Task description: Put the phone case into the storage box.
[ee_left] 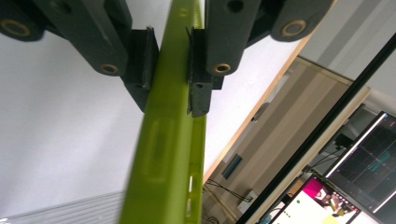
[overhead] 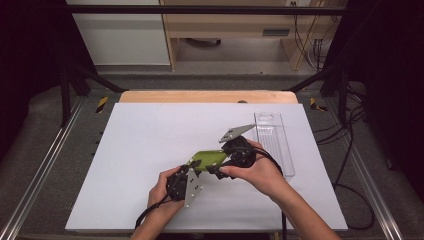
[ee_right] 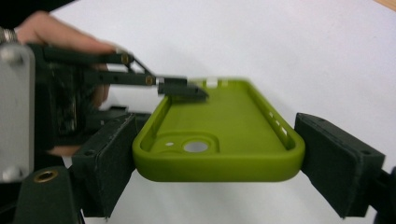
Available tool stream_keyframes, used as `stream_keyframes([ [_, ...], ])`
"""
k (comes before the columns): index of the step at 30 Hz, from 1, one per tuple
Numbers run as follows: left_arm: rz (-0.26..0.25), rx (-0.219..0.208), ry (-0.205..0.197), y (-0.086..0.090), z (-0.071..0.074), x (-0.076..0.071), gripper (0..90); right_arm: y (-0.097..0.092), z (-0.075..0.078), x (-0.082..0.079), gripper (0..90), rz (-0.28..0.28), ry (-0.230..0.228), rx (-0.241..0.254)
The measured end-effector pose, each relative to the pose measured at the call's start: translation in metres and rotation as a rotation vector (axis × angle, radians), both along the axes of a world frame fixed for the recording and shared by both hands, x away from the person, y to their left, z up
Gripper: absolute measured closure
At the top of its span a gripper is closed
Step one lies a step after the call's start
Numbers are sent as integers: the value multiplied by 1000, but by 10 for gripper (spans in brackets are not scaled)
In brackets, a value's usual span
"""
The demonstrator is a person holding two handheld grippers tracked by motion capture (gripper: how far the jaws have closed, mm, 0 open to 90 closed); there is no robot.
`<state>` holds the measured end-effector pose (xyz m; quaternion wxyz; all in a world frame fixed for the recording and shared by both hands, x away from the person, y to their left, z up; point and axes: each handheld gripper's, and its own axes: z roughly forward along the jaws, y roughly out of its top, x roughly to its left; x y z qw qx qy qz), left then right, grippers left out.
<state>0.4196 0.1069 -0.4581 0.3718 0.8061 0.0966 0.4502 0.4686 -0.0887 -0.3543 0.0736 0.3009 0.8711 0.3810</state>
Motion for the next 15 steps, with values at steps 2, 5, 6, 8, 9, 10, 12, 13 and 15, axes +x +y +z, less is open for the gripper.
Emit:
stream_keyframes([
  [2,-3,-6,16,-1,1,-1,770,0,0,2,158,-4,6,18],
  [5,-4,-29,35,2,3,-1,771,-4,0,6,145,12,23,47],
  [6,-1,-41,43,3,4,0,771,-6,0,7,107,18,34,66],
  [8,6,-50,48,5,5,1,771,-9,2,7,77,2,17,79],
  [9,10,-52,49,6,5,2,771,-12,3,7,78,0,14,89],
  [10,14,-58,53,7,5,3,771,-15,4,8,70,-2,6,102],
  [12,23,-87,71,10,6,4,771,-19,5,7,67,-19,-7,107],
  [13,27,-99,76,12,7,5,771,-21,5,6,68,-24,-14,107],
  [15,31,-110,89,14,9,6,772,-26,6,3,67,-35,-43,109],
])
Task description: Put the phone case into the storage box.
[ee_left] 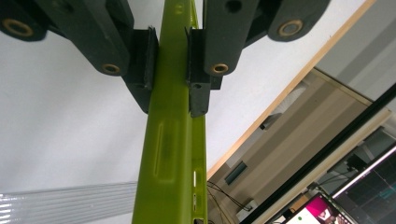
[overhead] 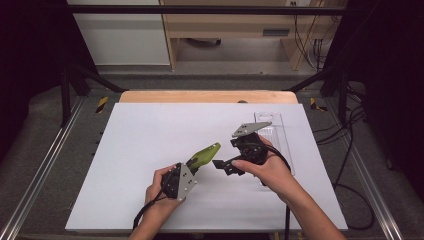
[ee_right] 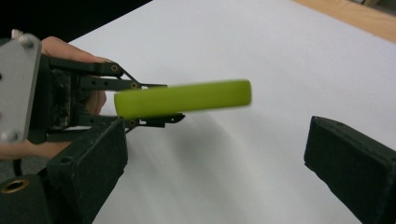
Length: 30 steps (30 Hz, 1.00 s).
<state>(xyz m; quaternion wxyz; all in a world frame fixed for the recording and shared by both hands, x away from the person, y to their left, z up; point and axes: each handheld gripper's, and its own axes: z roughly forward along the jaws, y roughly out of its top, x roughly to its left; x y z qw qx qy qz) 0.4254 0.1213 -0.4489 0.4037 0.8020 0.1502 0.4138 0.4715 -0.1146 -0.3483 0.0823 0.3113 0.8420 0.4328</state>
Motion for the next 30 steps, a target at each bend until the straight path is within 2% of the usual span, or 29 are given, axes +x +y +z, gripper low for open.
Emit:
stream_keyframes([
  [4,18,-43,33,5,5,2,771,-11,2,-7,57,-20,-52,29],
  [7,31,-100,66,9,9,3,771,-16,2,-10,62,-47,-105,36],
  [10,36,-147,97,10,14,5,771,-19,0,-11,67,-102,-120,45],
  [12,37,-164,108,9,16,5,771,-18,-4,-11,62,-132,-152,59],
  [16,36,-174,131,8,20,3,771,-17,-9,-10,58,-149,-173,76],
  [19,39,-185,148,9,22,1,771,-18,-12,-7,60,-161,-164,81],
  [21,37,-197,156,9,23,0,771,-21,-11,-10,57,-170,-182,96],
  [24,36,-233,175,10,25,0,771,-25,-12,-14,50,-160,-187,94],
  [28,28,-278,198,12,25,2,771,-30,-16,-15,49,-178,-187,114],
  [30,19,-297,232,12,25,2,771,-32,-16,-16,43,-184,-197,118],
])
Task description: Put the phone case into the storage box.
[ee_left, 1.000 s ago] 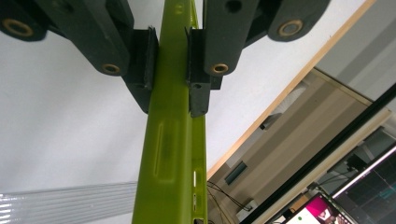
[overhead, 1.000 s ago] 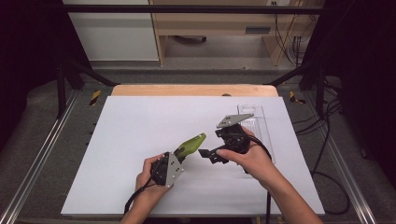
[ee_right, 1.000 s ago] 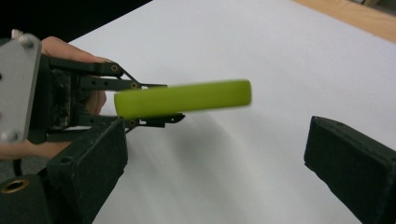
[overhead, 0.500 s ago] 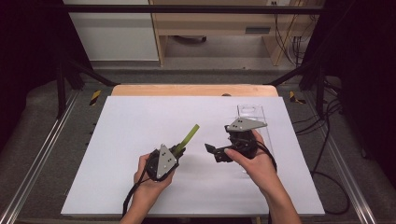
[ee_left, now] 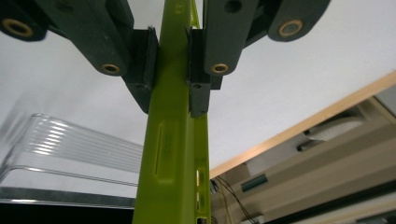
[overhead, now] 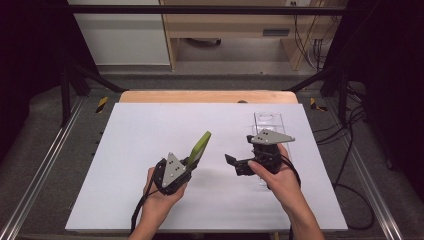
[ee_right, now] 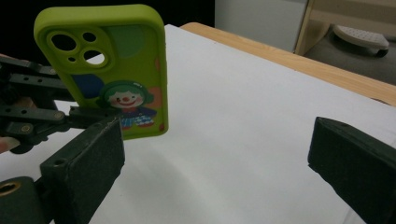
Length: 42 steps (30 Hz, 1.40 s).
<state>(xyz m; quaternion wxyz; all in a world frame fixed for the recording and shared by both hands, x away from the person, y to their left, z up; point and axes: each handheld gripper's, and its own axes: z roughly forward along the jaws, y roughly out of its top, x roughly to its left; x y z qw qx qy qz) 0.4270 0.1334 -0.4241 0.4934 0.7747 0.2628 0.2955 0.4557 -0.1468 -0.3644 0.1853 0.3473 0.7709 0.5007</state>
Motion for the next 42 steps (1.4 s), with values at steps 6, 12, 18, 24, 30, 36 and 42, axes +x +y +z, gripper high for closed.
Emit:
stream_keyframes([
  [6,-14,-58,26,3,1,2,771,-3,-2,-2,39,-10,-1,32],
  [12,-17,-149,74,9,2,5,771,-2,-7,-2,39,-8,11,45],
  [18,-27,-216,117,11,2,8,771,4,-12,-2,39,-2,10,53],
  [24,-39,-257,137,10,0,7,771,12,-17,-3,39,6,15,52],
  [30,-65,-340,179,10,-4,9,771,17,-21,-5,40,14,9,70],
  [36,-77,-341,189,4,-6,10,771,21,-21,-6,40,13,-7,96],
  [42,-97,-347,200,-5,-9,9,771,27,-21,-9,40,25,-22,116],
])
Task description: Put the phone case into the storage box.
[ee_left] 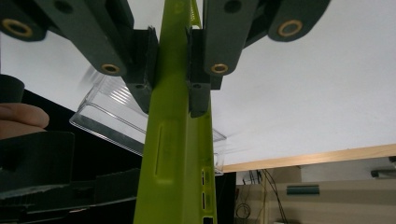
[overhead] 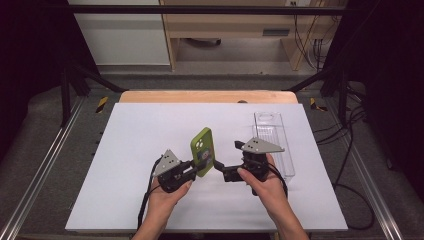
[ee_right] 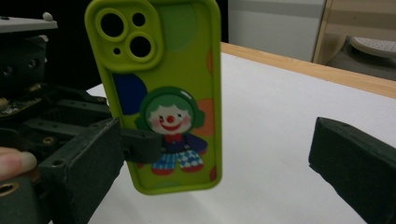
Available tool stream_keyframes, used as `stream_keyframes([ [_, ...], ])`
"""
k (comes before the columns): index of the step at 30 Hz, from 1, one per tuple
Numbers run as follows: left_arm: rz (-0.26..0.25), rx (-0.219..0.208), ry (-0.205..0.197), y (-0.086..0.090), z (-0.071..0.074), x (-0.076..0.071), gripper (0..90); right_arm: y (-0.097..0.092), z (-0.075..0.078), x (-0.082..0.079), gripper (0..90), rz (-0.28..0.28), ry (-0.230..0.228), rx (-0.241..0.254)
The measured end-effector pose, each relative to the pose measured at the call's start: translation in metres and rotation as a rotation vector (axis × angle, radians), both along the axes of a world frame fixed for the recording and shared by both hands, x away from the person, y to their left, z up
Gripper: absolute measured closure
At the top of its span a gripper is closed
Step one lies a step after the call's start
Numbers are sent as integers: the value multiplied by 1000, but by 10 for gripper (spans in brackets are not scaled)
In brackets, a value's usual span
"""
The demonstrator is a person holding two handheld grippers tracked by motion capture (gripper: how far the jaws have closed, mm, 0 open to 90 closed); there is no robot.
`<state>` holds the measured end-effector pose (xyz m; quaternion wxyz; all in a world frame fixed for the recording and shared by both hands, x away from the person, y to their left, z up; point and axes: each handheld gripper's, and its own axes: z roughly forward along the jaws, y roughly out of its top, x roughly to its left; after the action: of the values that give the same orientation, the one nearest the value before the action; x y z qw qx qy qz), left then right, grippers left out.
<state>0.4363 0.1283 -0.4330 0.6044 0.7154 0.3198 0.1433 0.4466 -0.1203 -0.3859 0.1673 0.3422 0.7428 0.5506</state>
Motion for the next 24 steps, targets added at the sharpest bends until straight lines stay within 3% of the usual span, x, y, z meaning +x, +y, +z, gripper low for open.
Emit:
stream_keyframes([
  [8,-6,-6,9,-6,-1,-1,771,2,2,-3,40,11,-24,58],
  [24,-45,-19,12,-19,-3,-7,771,5,5,-6,34,21,-52,122],
])
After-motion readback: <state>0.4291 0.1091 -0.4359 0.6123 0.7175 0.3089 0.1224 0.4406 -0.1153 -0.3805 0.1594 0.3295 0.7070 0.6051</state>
